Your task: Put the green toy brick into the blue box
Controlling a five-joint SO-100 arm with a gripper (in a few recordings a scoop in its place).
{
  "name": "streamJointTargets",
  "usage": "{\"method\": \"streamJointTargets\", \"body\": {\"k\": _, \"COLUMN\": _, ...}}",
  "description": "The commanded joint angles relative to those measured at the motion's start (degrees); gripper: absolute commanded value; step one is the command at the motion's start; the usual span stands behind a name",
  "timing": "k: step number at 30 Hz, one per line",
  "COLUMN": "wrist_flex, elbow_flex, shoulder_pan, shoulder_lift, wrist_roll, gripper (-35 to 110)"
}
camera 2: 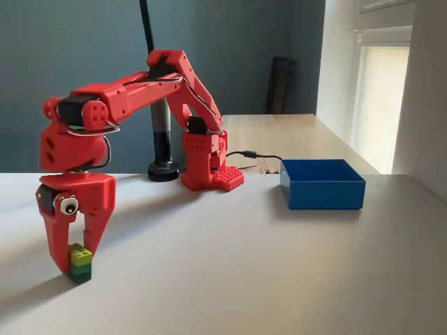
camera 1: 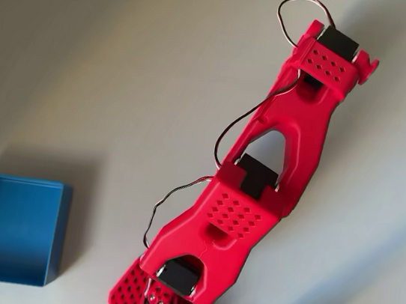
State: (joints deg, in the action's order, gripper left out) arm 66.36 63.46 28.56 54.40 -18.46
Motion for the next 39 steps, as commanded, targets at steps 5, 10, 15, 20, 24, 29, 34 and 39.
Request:
{"method": "streamJointTargets", "body": {"k": 5, "wrist_flex": 0.4, "elbow_flex": -0.8, "shoulder_pan": -0.2, "shoulder_lift": 3.1, "wrist_roll": -0.6, "gripper": 0}}
{"method": "streamJointTargets", "body": {"k": 10, "wrist_flex": 0.4, "elbow_flex": 3.2, "shoulder_pan": -1.8, "shoulder_lift": 3.3, "wrist_roll": 0.5, "gripper": 0}}
{"method": "streamJointTargets", "body": {"k": 15, "wrist_flex": 0.4, "elbow_flex": 4.1, "shoulder_pan": -2.6, "shoulder_lift": 5.4, "wrist_roll": 1.2, "gripper": 0}}
{"method": "streamJointTargets", "body": {"k": 20, "wrist_flex": 0.3, "elbow_flex": 7.5, "shoulder_pan": -5.6, "shoulder_lift": 13.4, "wrist_roll": 3.1, "gripper": 0}}
{"method": "streamJointTargets", "body": {"k": 24, "wrist_flex": 0.3, "elbow_flex": 11.6, "shoulder_pan": -8.2, "shoulder_lift": 20.0, "wrist_roll": 4.0, "gripper": 0}}
{"method": "streamJointTargets", "body": {"k": 29, "wrist_flex": 0.3, "elbow_flex": 16.0, "shoulder_pan": -11.6, "shoulder_lift": 26.5, "wrist_roll": 5.5, "gripper": 0}}
{"method": "streamJointTargets", "body": {"k": 34, "wrist_flex": 0.2, "elbow_flex": 19.7, "shoulder_pan": -15.7, "shoulder_lift": 32.7, "wrist_roll": 9.1, "gripper": 0}}
{"method": "streamJointTargets", "body": {"k": 39, "wrist_flex": 0.2, "elbow_flex": 23.7, "shoulder_pan": -22.7, "shoulder_lift": 37.3, "wrist_roll": 13.6, "gripper": 0}}
